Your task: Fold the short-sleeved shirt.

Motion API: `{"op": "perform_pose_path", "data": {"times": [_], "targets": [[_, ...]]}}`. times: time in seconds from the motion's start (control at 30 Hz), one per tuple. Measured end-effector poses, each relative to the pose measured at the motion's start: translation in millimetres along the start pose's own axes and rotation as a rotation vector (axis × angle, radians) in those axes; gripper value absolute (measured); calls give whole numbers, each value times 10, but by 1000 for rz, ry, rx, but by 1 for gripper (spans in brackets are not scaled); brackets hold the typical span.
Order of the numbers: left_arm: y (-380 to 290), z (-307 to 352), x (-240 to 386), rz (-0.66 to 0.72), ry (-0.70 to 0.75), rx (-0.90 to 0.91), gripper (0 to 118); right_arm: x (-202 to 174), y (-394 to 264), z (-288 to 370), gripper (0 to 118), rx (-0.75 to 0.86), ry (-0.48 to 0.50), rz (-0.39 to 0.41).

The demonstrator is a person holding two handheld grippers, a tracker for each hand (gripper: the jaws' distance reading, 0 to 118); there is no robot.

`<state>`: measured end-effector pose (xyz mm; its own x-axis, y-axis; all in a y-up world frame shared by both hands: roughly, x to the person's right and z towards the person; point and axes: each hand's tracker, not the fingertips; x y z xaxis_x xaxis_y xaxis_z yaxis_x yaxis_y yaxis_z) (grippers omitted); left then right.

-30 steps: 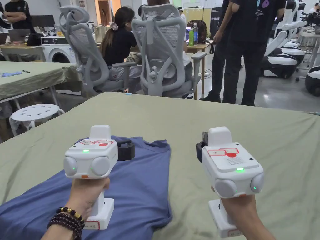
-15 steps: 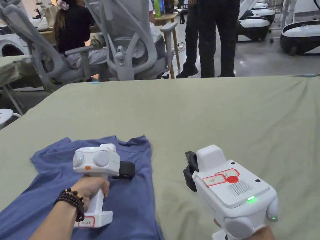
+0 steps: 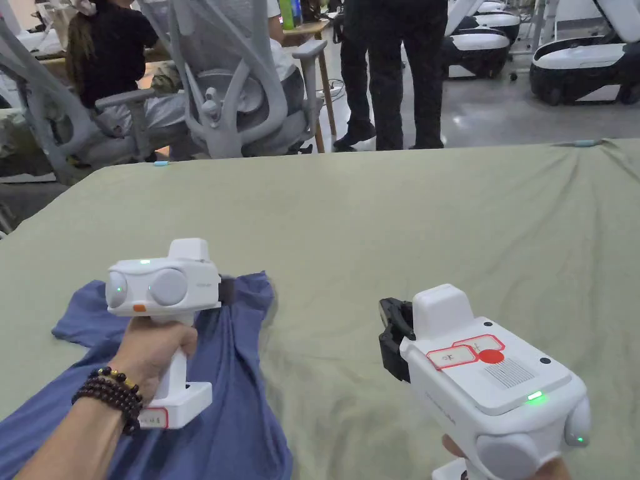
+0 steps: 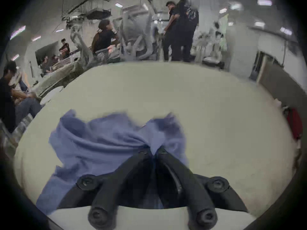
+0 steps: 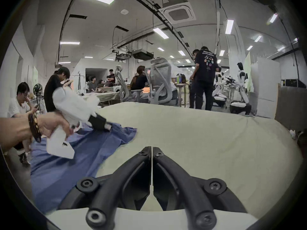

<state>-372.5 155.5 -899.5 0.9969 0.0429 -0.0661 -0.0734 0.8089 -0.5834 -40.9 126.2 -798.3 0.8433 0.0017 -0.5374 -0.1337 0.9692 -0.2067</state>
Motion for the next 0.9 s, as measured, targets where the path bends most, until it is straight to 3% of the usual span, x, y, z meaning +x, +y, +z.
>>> {"op": "perform_pose_path", "data": {"times": [0.07,0.17,0.27,0.33,0.43,0.53,0.63,0.7,0.8,0.83,0.87,0.9], "targets": [[208,213,452,-97,-66,62,3,181,12,164,3,18,-32,5],[395,533,1429,-274,-289,149,3,551,101,576,3,40,-69,3],[394,674,2351,-302,-511,156,3,855,171,1059,3,71,-174,41],[278,685,3094,-315,-652,161,3,1097,192,1444,3,77,-220,15],[72,489,4088,-385,-840,102,3,1460,146,1888,3,79,-365,-1],[-270,20,4948,-414,-868,-45,3,1815,8,2295,3,58,-517,-24],[-740,-439,5483,-527,-823,-196,3,2126,-168,2599,3,24,-609,-80],[-1037,-433,5667,-577,-753,-224,3,2286,-277,2732,2,16,-648,-113],[-1041,-545,5622,-555,-771,-215,5,2393,-361,2815,2,5,-676,-132],[-968,-529,5584,-527,-781,-229,12,2404,-378,2825,3,6,-673,-135],[-916,-500,5542,-521,-784,-224,34,2442,-429,2793,3,3,-665,-136],[-864,-431,5497,-516,-777,-201,87,2433,-425,2780,2,1,-659,-137]]}}
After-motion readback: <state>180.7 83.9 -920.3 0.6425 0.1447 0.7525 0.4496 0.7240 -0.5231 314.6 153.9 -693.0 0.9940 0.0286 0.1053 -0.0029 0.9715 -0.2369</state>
